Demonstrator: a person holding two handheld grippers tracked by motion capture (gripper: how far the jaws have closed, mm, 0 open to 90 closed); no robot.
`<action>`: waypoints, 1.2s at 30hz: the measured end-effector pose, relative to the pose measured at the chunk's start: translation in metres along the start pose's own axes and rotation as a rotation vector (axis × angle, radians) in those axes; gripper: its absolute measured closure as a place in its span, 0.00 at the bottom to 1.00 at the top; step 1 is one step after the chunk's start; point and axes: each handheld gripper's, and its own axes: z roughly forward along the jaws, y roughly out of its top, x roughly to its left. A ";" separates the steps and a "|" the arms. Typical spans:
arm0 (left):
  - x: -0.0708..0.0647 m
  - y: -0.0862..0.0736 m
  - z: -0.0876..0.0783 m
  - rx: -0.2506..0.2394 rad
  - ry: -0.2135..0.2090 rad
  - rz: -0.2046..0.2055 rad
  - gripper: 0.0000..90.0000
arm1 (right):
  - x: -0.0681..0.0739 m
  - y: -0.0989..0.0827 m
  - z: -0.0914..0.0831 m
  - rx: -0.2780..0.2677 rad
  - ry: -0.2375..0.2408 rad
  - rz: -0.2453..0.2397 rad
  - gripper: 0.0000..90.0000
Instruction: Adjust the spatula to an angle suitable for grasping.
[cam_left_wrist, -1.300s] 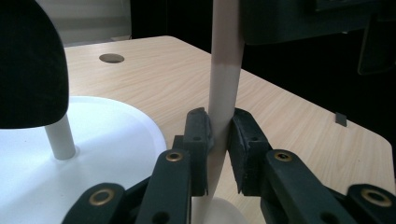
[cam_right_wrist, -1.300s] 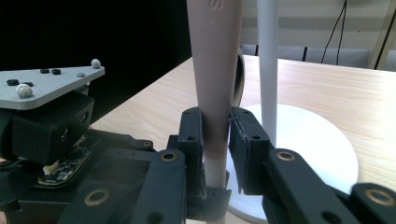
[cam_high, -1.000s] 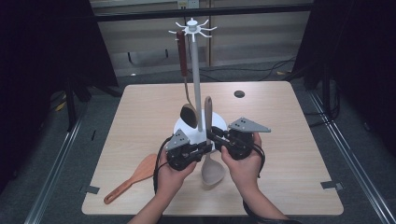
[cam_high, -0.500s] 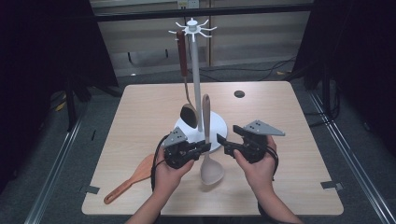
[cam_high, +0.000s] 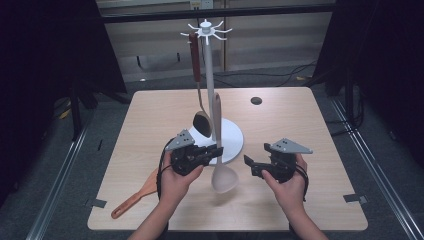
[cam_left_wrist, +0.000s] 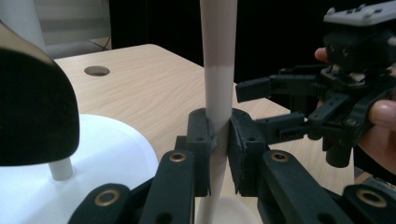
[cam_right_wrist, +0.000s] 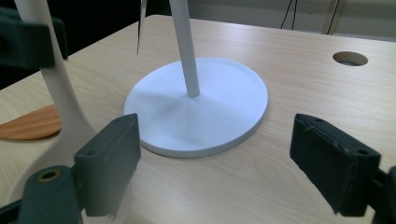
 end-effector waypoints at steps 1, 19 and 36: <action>0.000 0.002 -0.001 -0.001 -0.001 0.006 0.89 | 0.000 -0.001 0.000 0.001 -0.002 0.004 0.16; 0.007 0.030 -0.017 -0.036 -0.055 0.026 0.89 | -0.010 -0.013 0.002 0.042 0.032 -0.041 0.07; 0.013 0.055 -0.017 -0.074 -0.121 0.044 0.89 | -0.019 -0.019 -0.003 0.081 0.028 -0.052 0.06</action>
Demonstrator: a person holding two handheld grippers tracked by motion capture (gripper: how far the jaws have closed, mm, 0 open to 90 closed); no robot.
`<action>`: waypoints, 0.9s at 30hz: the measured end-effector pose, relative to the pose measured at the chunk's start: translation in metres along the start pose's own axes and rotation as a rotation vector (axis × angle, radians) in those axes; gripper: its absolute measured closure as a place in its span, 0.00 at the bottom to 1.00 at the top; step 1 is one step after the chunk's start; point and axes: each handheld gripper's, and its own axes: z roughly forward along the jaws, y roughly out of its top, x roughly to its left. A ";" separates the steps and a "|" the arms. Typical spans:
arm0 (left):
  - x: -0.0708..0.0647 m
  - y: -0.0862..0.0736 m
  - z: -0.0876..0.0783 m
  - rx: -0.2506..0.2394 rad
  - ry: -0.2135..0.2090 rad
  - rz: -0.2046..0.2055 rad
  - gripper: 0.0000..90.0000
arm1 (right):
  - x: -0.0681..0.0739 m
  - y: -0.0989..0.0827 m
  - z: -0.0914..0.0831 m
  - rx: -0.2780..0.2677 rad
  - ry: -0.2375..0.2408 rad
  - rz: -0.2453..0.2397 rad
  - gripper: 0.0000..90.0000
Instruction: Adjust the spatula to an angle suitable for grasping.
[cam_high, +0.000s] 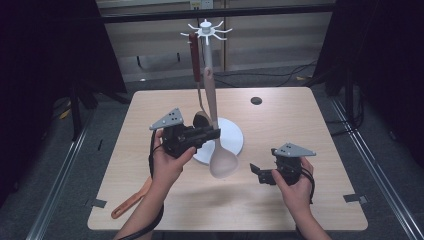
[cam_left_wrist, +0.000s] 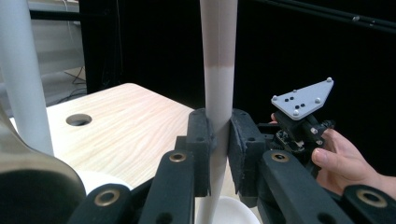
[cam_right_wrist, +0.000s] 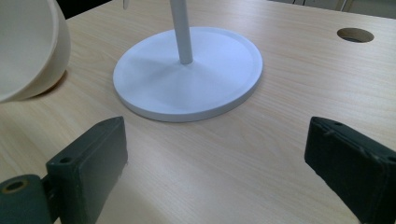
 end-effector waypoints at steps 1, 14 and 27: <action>0.000 0.002 0.000 0.002 0.000 0.007 0.89 | 0.000 0.000 0.000 0.000 0.001 -0.002 0.06; 0.004 0.026 -0.001 -0.018 0.005 0.027 0.89 | -0.001 0.002 -0.001 -0.015 0.020 -0.001 0.06; 0.010 0.039 0.005 -0.005 -0.005 0.013 0.89 | -0.002 0.004 -0.002 -0.026 0.029 0.008 0.06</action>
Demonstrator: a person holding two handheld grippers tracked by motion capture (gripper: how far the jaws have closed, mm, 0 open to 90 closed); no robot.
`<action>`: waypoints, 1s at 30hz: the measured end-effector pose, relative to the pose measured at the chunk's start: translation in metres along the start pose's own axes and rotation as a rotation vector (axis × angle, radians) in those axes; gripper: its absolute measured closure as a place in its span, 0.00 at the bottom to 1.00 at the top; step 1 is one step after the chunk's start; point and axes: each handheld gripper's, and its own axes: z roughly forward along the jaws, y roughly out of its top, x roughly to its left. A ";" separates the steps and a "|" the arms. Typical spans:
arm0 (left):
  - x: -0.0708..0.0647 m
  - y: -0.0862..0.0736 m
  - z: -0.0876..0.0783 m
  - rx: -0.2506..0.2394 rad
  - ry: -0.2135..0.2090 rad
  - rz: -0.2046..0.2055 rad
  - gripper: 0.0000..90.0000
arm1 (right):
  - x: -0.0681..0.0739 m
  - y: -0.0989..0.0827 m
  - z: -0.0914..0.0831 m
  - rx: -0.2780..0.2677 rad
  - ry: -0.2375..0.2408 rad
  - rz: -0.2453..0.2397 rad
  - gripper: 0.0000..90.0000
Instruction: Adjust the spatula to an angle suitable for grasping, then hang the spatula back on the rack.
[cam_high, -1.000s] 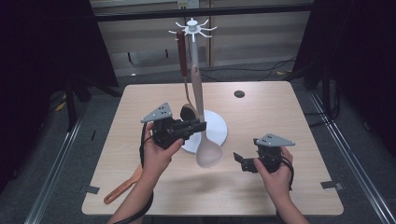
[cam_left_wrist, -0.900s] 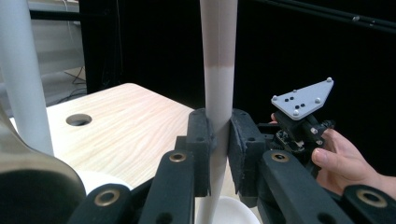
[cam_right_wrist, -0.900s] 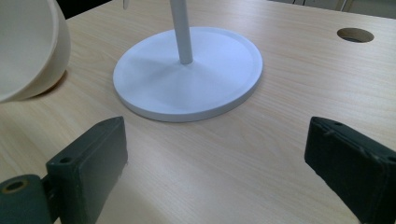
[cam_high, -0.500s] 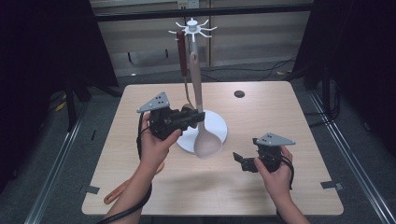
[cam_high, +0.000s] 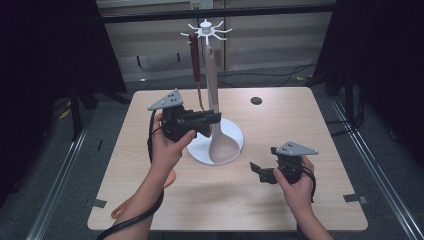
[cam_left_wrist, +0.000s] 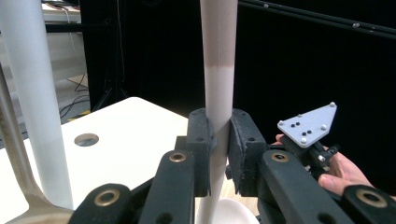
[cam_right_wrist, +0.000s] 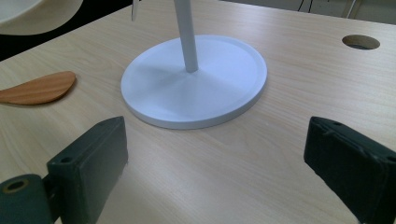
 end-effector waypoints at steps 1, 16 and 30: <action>0.001 0.000 0.001 -0.006 -0.006 -0.002 0.89 | 0.000 0.000 0.000 0.000 0.000 -0.001 0.06; 0.009 0.008 0.004 -0.024 -0.015 -0.010 0.89 | -0.002 0.001 -0.002 -0.009 0.000 0.013 0.06; 0.016 0.003 0.010 -0.034 -0.028 -0.048 0.89 | -0.004 0.001 -0.003 -0.007 0.007 0.018 0.07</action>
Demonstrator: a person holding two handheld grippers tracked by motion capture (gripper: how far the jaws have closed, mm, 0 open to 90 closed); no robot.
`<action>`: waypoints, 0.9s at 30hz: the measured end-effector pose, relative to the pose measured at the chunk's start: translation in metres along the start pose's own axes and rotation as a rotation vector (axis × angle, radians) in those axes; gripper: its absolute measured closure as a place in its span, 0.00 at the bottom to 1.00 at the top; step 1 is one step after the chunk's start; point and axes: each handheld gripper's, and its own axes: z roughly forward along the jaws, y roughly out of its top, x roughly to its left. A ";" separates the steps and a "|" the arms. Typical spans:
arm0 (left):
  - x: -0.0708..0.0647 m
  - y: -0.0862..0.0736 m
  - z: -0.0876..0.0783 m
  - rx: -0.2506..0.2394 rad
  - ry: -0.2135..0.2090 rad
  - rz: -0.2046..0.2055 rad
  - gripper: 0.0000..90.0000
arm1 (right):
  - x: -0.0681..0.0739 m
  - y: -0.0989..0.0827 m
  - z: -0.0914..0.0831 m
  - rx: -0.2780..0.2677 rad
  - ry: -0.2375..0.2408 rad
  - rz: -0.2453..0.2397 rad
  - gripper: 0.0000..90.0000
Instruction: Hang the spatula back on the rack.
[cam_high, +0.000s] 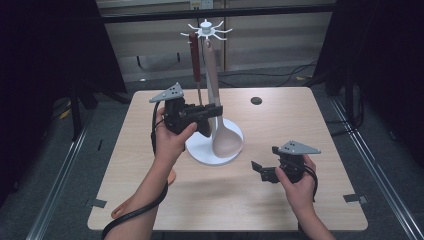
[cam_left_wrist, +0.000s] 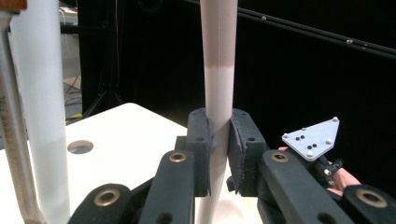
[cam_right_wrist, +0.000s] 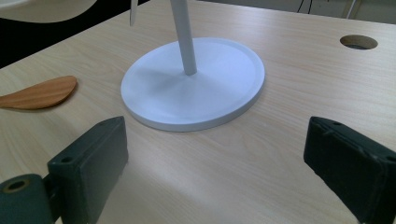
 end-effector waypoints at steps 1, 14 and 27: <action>0.001 0.000 0.000 0.000 0.000 -0.001 0.89 | 0.000 0.000 0.000 0.001 0.000 -0.003 0.07; 0.009 -0.006 0.001 -0.033 0.010 -0.021 0.88 | 0.000 0.000 0.000 0.000 0.004 -0.001 0.07; 0.011 -0.015 -0.003 -0.101 0.079 -0.030 0.85 | 0.001 0.001 0.000 0.000 0.010 -0.011 0.07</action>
